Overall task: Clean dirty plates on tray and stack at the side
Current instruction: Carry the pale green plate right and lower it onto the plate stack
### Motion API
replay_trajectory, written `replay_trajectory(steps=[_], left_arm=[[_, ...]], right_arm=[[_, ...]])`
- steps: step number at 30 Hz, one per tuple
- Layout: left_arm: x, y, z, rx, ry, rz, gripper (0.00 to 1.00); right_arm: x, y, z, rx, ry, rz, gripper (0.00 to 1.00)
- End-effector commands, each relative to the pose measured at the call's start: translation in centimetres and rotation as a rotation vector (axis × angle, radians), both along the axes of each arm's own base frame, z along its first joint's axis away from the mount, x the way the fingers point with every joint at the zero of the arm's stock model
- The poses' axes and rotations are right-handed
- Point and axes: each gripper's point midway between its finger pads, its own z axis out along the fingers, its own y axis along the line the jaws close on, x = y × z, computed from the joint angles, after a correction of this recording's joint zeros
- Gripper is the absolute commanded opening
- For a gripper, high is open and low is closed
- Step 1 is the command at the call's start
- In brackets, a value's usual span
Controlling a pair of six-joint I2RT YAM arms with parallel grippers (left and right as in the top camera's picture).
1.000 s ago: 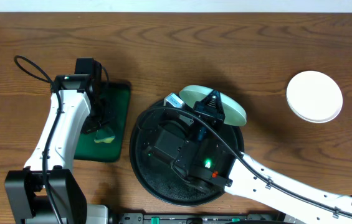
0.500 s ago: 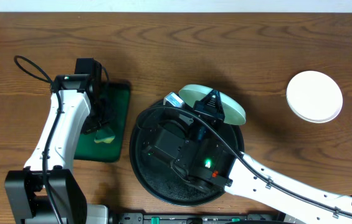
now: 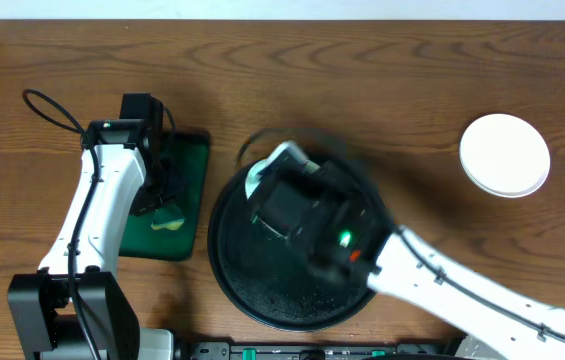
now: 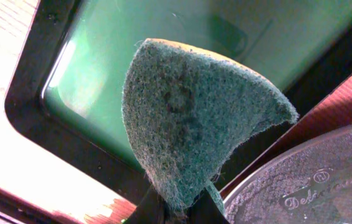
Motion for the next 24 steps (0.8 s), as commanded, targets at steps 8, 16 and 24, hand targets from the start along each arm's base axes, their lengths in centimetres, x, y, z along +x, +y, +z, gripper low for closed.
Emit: replay_trajectory(steps=[8,16,24], left_arm=[[-0.3,0.2,-0.2,0.002,0.011,0.006,0.08],[-0.3,0.2,-0.2,0.002,0.011,0.006,0.08],[-0.3,0.2,-0.2,0.002,0.011,0.006,0.08]], right_arm=[[3.0,-6.6,-3.7,0.475,0.307,-0.507,0.01],[5.4,-18.2,-6.1,0.624,0.371,-0.894,0.01],[4.0,-29.4,-10.2,0.745,0.374,-1.218,0.01]])
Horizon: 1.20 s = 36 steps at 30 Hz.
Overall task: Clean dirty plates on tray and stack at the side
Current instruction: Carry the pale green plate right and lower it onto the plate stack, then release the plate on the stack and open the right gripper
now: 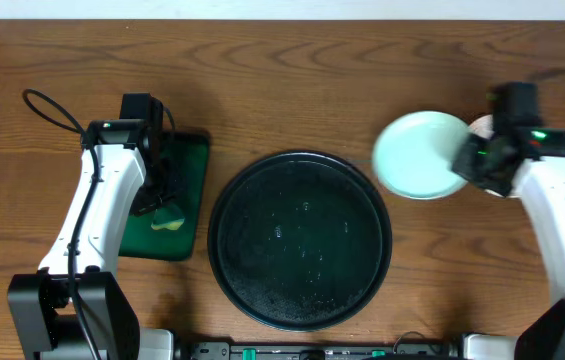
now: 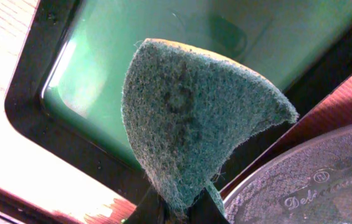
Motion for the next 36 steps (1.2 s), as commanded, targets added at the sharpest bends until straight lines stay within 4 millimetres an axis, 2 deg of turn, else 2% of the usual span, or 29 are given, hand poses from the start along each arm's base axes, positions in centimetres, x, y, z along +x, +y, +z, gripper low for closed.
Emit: replay_trajectory(steps=[1,9,14,17,21,26,36], left_arm=[[-0.3,0.2,-0.2,0.001,0.011,0.006,0.08],[-0.3,0.2,-0.2,0.001,0.011,0.006,0.08],[-0.3,0.2,-0.2,0.001,0.011,0.006,0.08],[-0.3,0.2,-0.2,0.001,0.011,0.006,0.08],[-0.4,0.2,-0.2,0.001,0.014,0.006,0.08],[-0.5,0.2,-0.2,0.001,0.016,0.006,0.08],[-0.4,0.2,-0.2,0.001,0.015,0.006,0.08]], right_arm=[[-0.9,-3.1,-1.2,0.088,-0.002,-0.103,0.01],[-2.3,-10.8,-3.2,0.229,-0.058,-0.299,0.01],[-4.0,-13.9,-6.1,0.264,0.001,-0.412,0.01],[-4.1,-14.4,-8.2,0.321,0.025,-0.458,0.01],[-3.0,-14.4,-9.8,0.395,0.002,-0.48,0.01],[-0.8,-14.6,-9.1,0.436,-0.098,-0.454,0.01],[0.2,-15.4,-8.6,0.416,-0.143,-0.451,0.01]])
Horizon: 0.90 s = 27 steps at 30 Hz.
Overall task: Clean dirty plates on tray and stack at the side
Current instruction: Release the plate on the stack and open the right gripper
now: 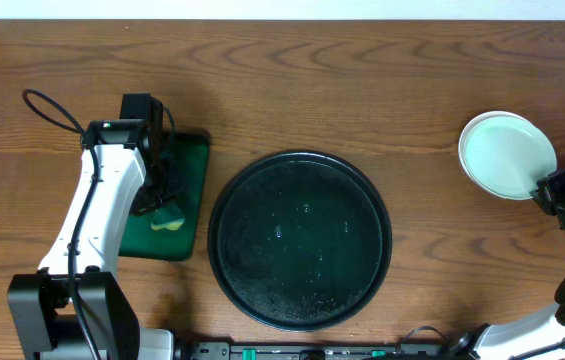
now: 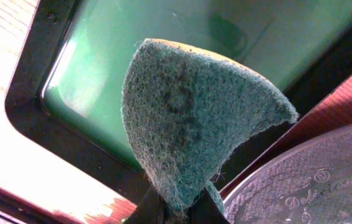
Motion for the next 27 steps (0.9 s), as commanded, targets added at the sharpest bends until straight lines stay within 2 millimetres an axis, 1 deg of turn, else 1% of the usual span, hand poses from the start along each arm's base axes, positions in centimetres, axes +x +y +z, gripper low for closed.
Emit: replay_trajectory(steps=[1,4,8,9,10,11,12,13,14,17,19,21,25,27], left_arm=[[-0.4,0.2,-0.2,0.001,0.014,0.006,0.08],[-0.4,0.2,-0.2,0.001,0.014,0.006,0.08],[-0.4,0.2,-0.2,0.001,0.015,0.005,0.08],[-0.5,0.2,-0.2,0.001,0.016,0.006,0.08],[-0.5,0.2,-0.2,0.001,0.016,0.006,0.08],[-0.5,0.2,-0.2,0.001,0.016,0.006,0.08],[-0.5,0.1,-0.2,0.001,0.016,0.006,0.08],[-0.5,0.1,-0.2,0.001,0.016,0.006,0.08],[-0.5,0.2,-0.2,0.001,0.016,0.006,0.08],[-0.5,0.1,-0.2,0.001,0.017,0.006,0.08],[-0.5,0.2,-0.2,0.001,0.018,0.006,0.08],[-0.5,0.1,-0.2,0.001,0.018,0.006,0.08],[-0.5,0.2,-0.2,0.001,0.018,0.005,0.08],[-0.4,0.2,-0.2,0.002,0.017,-0.035,0.08]], right_arm=[[0.9,-0.2,0.6,0.008,-0.039,-0.005,0.01],[1.9,-0.8,1.5,-0.018,-0.082,0.014,0.01],[3.2,-1.4,3.1,-0.057,-0.126,0.054,0.01],[3.5,-1.4,3.5,-0.06,-0.132,0.069,0.04],[3.6,-1.3,3.8,-0.064,-0.133,0.08,0.1],[3.8,-1.1,4.0,-0.065,-0.133,0.089,0.14],[3.9,-0.9,4.0,-0.065,-0.133,0.099,0.14],[3.8,-0.7,4.0,-0.062,-0.128,0.104,0.1],[3.8,-0.5,3.9,-0.059,-0.12,0.107,0.01],[3.6,0.1,3.5,-0.062,-0.089,0.116,0.01],[3.7,0.5,3.5,-0.06,-0.086,0.129,0.04],[3.8,1.0,3.5,-0.056,-0.082,0.141,0.02],[4.4,2.4,3.5,-0.052,-0.088,0.183,0.05],[5.1,3.7,4.0,-0.045,-0.125,0.249,0.13]])
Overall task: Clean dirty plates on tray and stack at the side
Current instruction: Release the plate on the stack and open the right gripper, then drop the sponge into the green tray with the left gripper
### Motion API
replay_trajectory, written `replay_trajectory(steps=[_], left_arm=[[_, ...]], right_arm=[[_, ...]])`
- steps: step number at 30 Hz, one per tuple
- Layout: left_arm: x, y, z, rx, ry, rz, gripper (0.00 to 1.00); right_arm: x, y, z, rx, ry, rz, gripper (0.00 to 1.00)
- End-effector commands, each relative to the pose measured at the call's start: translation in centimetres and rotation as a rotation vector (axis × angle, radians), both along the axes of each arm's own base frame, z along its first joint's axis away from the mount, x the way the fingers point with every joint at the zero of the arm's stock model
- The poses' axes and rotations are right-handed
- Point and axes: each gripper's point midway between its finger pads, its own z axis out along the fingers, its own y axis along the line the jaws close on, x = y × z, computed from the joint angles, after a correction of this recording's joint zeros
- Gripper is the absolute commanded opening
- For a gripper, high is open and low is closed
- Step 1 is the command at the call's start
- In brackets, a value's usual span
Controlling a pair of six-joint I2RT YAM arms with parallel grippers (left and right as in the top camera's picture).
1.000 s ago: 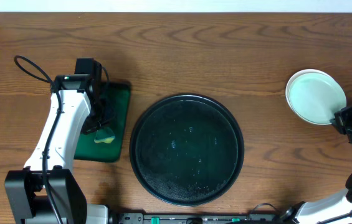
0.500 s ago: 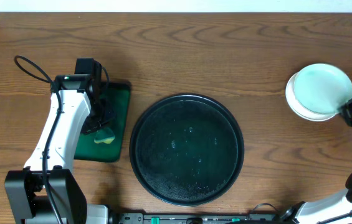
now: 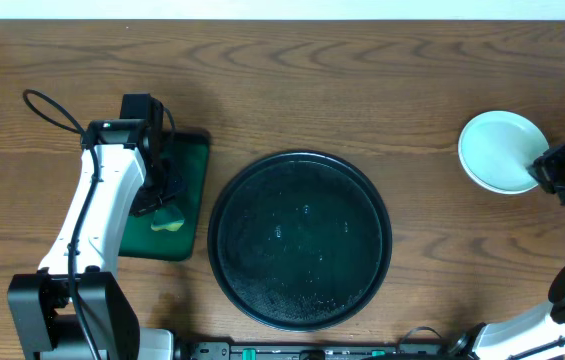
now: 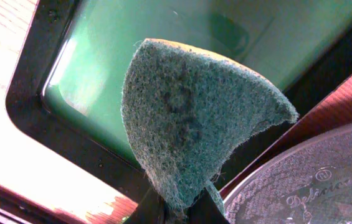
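Observation:
The round black tray (image 3: pixel 300 238) in the middle of the table holds no plates, only wet specks. The plates (image 3: pixel 503 151) sit stacked at the far right, pale green on top. My right gripper (image 3: pixel 550 170) is at the stack's right rim; whether it is open or shut cannot be made out. My left gripper (image 3: pixel 159 205) hangs over the small green dish (image 3: pixel 177 200), shut on a green scouring sponge (image 4: pixel 191 121). The sponge (image 3: pixel 169 220) fills the left wrist view, with the dish (image 4: pixel 132 56) behind and the tray's rim (image 4: pixel 306 186) at lower right.
The green dish lies just left of the tray. The left arm's cable (image 3: pixel 47 110) loops over the table at far left. Bare wooden table (image 3: pixel 312 80) spreads behind the tray and between tray and plate stack.
The right gripper has shifted slightly up along the right rim of the plate stack. The left gripper and its sponge have not moved.
The right arm was over the tray with a pale green plate. It then held that plate beside the white plate at the right. Later the plate lay on the stack with the gripper at its lower right edge, where it stays. The left gripper held the sponge throughout.

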Motion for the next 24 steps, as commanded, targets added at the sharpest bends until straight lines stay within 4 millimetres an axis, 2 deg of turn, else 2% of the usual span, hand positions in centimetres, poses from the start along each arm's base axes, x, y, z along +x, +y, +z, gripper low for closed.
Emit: replay_trajectory(steps=[1,3,5,7,12,13,14,17,19,21,23,24], left_arm=[[-0.2,0.2,-0.2,0.002,0.009,-0.046,0.08],[0.1,0.2,-0.2,0.003,0.0,-0.067,0.11],[0.4,0.2,-0.2,0.003,-0.009,-0.069,0.22],[0.5,0.2,-0.2,0.004,-0.016,-0.069,0.22],[0.5,0.2,-0.2,0.004,-0.016,-0.068,0.19],[0.5,0.2,-0.2,0.004,-0.017,-0.068,0.27],[0.6,0.2,-0.2,0.004,-0.018,-0.069,0.41],[0.7,0.4,-0.2,0.018,-0.021,-0.068,0.41],[0.9,0.6,-0.1,0.028,-0.029,-0.067,0.34],[1.0,0.7,-0.1,0.027,-0.037,-0.063,0.35],[1.2,0.7,-0.1,0.027,-0.043,-0.061,0.5],[1.3,0.7,-0.1,0.028,-0.049,-0.063,0.55]], right_arm=[[1.5,2.1,1.1,-0.006,-0.06,0.119,0.21],[2.0,3.1,1.9,-0.032,-0.084,0.18,0.34],[2.4,4.1,2.8,-0.064,-0.11,0.245,0.5],[2.7,5.2,3.8,-0.093,-0.139,0.297,0.58],[2.7,6.8,6.4,-0.133,-0.178,0.332,0.59],[2.6,7.0,7.0,-0.142,-0.188,0.341,0.6],[2.5,7.3,7.6,-0.155,-0.2,0.357,0.6],[2.1,7.8,9.1,-0.18,-0.226,0.382,0.59],[1.6,8.0,10.1,-0.192,-0.239,0.387,0.59],[1.1,8.3,11.0,-0.204,-0.251,0.396,0.61],[0.6,8.5,12.1,-0.22,-0.27,0.404,0.64],[0.4,8.7,12.7,-0.229,-0.284,0.41,0.65]])
